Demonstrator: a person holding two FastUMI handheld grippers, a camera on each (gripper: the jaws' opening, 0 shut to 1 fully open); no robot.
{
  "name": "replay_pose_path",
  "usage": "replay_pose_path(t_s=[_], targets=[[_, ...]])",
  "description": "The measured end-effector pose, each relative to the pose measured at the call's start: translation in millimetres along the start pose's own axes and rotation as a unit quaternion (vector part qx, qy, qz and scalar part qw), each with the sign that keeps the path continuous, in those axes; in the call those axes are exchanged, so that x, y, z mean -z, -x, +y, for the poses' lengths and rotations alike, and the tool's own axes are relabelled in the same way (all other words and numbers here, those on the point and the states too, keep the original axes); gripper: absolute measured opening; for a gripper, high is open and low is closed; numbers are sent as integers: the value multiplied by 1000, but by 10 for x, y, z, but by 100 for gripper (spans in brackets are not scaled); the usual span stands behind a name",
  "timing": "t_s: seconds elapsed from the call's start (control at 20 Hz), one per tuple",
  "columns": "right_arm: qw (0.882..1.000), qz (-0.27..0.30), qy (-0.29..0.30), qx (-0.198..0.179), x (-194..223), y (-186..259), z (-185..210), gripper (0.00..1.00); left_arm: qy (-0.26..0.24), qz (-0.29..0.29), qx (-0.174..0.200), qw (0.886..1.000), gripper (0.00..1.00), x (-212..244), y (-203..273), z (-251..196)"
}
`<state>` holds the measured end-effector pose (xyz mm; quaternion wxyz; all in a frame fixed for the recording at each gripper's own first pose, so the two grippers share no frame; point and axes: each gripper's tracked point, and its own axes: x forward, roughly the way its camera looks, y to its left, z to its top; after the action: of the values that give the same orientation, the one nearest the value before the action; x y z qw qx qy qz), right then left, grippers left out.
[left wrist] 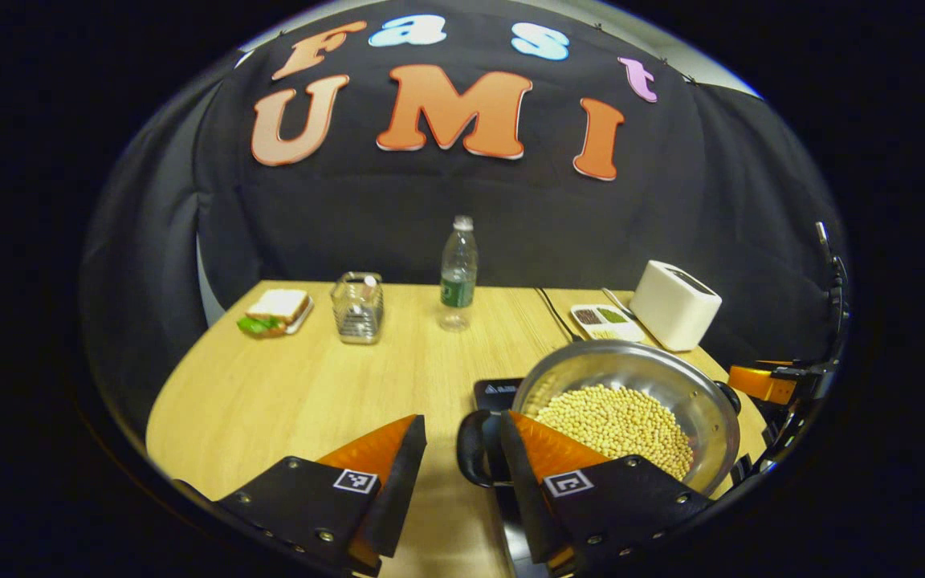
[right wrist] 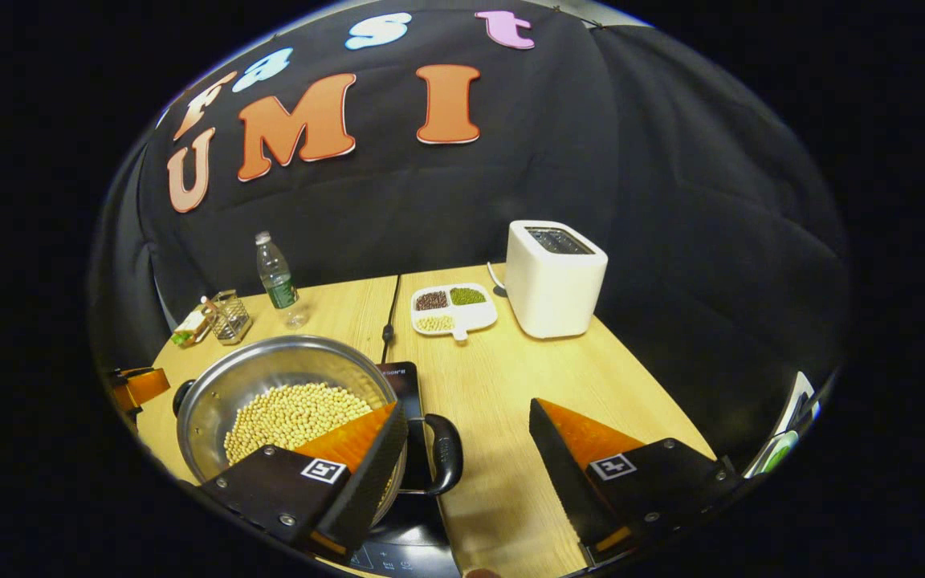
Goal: First push the handle of the pot to place it horizontally, then grasp the pot with both hands and set it on the induction cooktop.
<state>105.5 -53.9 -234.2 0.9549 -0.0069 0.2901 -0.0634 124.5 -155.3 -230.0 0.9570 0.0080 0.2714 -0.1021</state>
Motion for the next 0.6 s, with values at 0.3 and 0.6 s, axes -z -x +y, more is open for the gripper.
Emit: replay_pose_path(t_s=[0.3, 0.6], targets=[[997, -78, -5, 1, -555, 579, -93, 94, -25, -109, -60, 992, 91, -785, 688, 417], [982, -181, -12, -48, -1165, 1513, 92, 94, 10, -213, -55, 975, 91, -1595, 1591, 474]])
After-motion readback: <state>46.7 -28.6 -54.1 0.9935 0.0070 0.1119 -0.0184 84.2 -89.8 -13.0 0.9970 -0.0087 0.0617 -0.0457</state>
